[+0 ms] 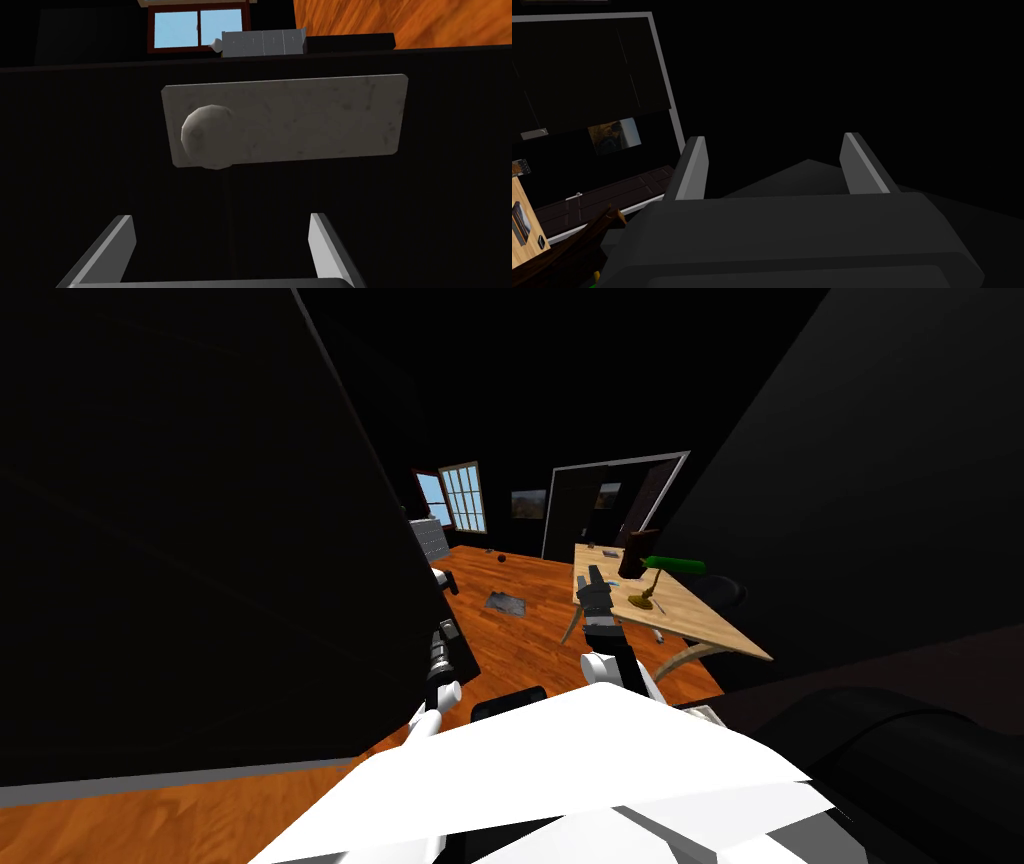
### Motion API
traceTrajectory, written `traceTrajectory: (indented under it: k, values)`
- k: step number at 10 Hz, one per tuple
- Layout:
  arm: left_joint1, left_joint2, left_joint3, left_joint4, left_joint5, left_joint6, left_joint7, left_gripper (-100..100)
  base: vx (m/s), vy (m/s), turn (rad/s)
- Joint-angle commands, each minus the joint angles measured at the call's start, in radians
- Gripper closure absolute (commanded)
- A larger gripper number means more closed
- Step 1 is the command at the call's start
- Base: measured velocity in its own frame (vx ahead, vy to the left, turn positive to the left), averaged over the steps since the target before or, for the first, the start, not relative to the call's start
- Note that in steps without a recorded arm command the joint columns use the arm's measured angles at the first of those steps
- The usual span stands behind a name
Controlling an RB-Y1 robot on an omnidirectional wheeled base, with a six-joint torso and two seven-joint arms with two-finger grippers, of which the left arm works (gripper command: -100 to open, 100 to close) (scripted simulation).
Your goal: Push the door open
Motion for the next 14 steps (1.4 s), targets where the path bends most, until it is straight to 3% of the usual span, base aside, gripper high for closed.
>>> traceTrajectory:
  k: [1, 5, 6, 7, 8, 10, 11, 13, 14]
  values:
    - [-0.004, -0.006, 0.0, 0.002, 0.002, -0.003, -0.005, -100, -0.2, -0.071, 0.039]
    - [-0.009, -0.072, 0.001, -0.005, 0.005, -0.004, -0.015, -100, -0.185, -0.069, 0.03]
    - [-0.021, -0.055, 0.003, 0.019, 0.006, -0.011, -0.011, -100, -0.065, -0.033, 0.003]
    - [-0.022, -0.025, 0.004, 0.025, 0.007, -0.019, -0.009, -100, 0.1, 0.025, -0.027]
    - [-0.021, -0.014, 0.005, 0.025, 0.008, -0.021, -0.008, -100, 0.187, 0.059, -0.039]
    - [-0.021, -0.014, 0.005, 0.025, 0.008, -0.021, -0.008, -100, 0.107, 0.036, 0.0]
    - [-0.019, 0.002, 0.008, 0.027, 0.01, -0.027, -0.006, -100, 0.177, 0.075, -0.047]
    - [-0.017, -0.003, 0.01, 0.028, 0.012, -0.033, -0.004, -100, 0.237, 0.074, -0.043]
    - [-0.016, -0.015, 0.011, 0.028, 0.014, -0.036, -0.003, -100, 0.279, 0.023, -0.038]
